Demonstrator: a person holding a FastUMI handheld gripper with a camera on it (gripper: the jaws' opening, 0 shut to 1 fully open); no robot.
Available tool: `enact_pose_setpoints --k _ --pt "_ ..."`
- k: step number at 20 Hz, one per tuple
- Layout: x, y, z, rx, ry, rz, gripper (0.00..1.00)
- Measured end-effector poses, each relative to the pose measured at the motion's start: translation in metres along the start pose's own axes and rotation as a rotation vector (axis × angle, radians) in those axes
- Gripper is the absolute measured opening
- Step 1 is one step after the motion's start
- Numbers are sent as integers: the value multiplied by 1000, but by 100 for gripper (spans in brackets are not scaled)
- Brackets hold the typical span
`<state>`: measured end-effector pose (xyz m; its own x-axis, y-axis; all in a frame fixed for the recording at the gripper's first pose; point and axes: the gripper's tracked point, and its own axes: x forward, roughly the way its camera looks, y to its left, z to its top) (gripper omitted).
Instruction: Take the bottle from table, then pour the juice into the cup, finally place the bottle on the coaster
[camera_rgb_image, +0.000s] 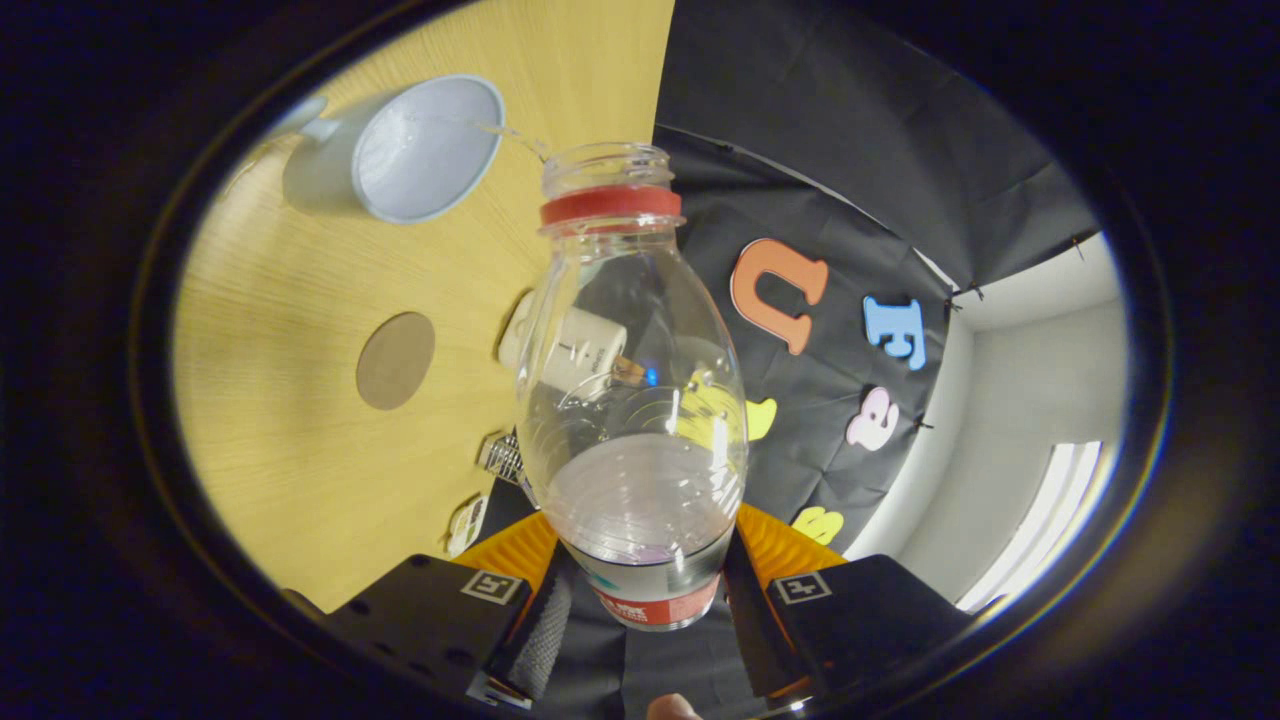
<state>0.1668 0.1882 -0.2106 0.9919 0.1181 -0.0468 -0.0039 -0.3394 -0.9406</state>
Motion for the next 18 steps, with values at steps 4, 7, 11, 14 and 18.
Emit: enact_pose_setpoints --k 4,7,11,14,18 --pt "0 0 3 -15 -4 3 77" --pt "1 0 3 -21 -7 2 77" --pt "2 -2 3 -24 -9 -8 77" --pt "3 -2 3 -27 -8 -8 77" --pt "3 -2 4 -26 -11 -11 77"
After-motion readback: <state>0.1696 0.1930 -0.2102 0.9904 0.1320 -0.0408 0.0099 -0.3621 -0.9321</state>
